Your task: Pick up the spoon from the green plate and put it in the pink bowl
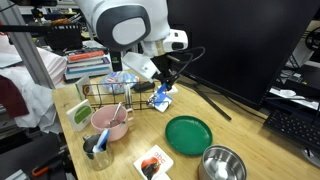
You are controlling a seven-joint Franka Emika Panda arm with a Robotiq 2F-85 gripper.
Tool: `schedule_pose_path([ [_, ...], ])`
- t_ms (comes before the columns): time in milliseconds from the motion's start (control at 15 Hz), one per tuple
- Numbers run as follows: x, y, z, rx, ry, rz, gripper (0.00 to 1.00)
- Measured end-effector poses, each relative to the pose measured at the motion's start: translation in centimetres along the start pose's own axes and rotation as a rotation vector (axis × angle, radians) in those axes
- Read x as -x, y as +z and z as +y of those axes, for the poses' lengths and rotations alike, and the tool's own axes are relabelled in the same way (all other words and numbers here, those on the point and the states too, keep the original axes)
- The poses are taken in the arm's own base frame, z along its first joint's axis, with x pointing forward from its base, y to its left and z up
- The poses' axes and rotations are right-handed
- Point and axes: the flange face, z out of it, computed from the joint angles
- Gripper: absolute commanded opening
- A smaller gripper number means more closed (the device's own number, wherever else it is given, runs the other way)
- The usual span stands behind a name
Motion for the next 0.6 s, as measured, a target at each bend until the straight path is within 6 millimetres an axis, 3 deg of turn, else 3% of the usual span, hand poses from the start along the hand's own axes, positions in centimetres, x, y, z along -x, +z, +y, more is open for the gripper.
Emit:
schedule_pose_path([
  [133, 1.4, 0.1, -1.5, -0.025, -0.007, -0.015, 0.07],
  [200, 1.9, 0.1, -1.9, -0.035, -0.003, -0.02, 0.28],
  [600, 2.1, 0.2, -2.0, -0.036, -0.002, -0.024, 0.28],
])
